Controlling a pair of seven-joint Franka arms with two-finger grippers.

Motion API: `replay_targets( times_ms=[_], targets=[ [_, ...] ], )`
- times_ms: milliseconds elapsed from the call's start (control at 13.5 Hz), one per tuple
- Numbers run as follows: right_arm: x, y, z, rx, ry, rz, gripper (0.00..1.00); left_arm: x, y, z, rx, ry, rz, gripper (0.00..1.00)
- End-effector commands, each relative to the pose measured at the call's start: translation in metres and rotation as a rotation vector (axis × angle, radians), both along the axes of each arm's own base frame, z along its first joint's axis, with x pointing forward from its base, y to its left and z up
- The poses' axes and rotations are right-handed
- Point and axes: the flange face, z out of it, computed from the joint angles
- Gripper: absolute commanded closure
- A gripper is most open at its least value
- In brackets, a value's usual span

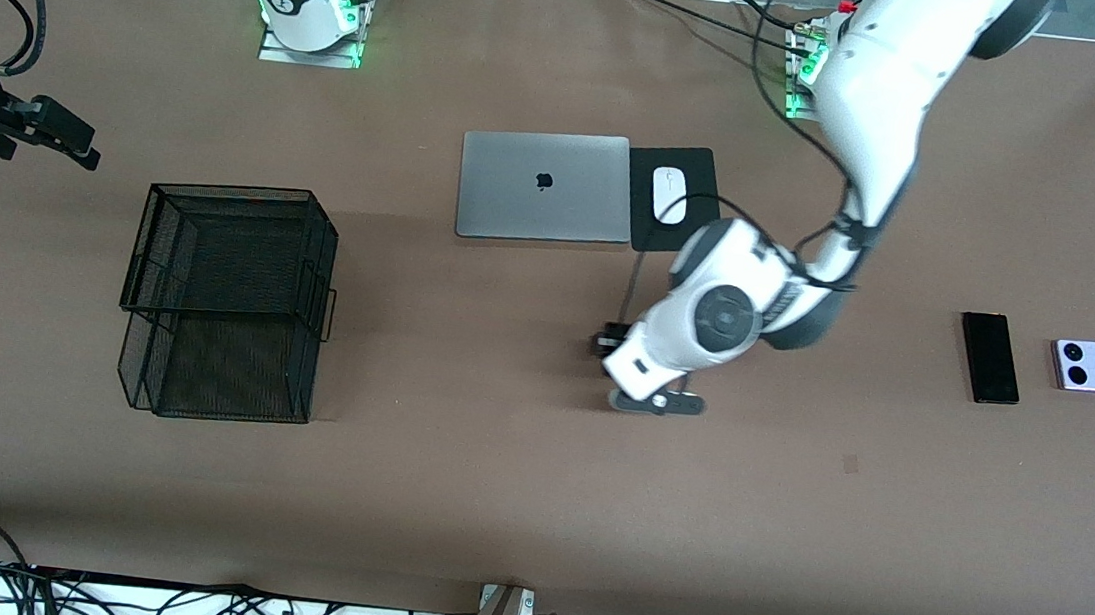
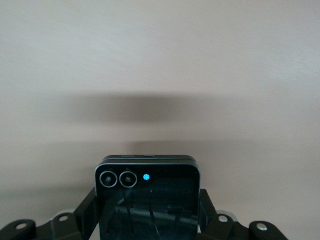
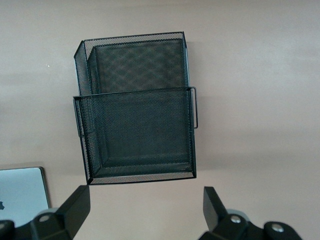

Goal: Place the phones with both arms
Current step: 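Carry the flip phone to the table center and open the left gripper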

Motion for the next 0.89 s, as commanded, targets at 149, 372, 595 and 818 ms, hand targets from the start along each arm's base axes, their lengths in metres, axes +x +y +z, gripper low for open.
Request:
replay_targets(
  times_ms=[149, 372, 595, 818],
  targets=[
    [-0.001, 0.0, 0.005, -0.023, -0.003, 0.001, 0.0, -0.023, -0.053, -0.042, -0.011, -0.042, 0.035, 0.71],
    [0.0, 0.0, 0.003, -0.023, -0.006, -0.002, 0.0, -0.025, -0.058, -0.038, -0.013, -0.045, 0.036, 0.0],
    [0.003, 0.005, 0.001, -0.022, -0.014, 0.008, 0.0, -0.02, -0.051, -0.027, -0.012, -0.046, 0.047, 0.0],
    [0.007, 0.006, -0.003, -0.02, -0.014, 0.009, 0.0, -0.001, -0.003, 0.024, 0.087, 0.018, 0.075, 0.0]
  ],
)
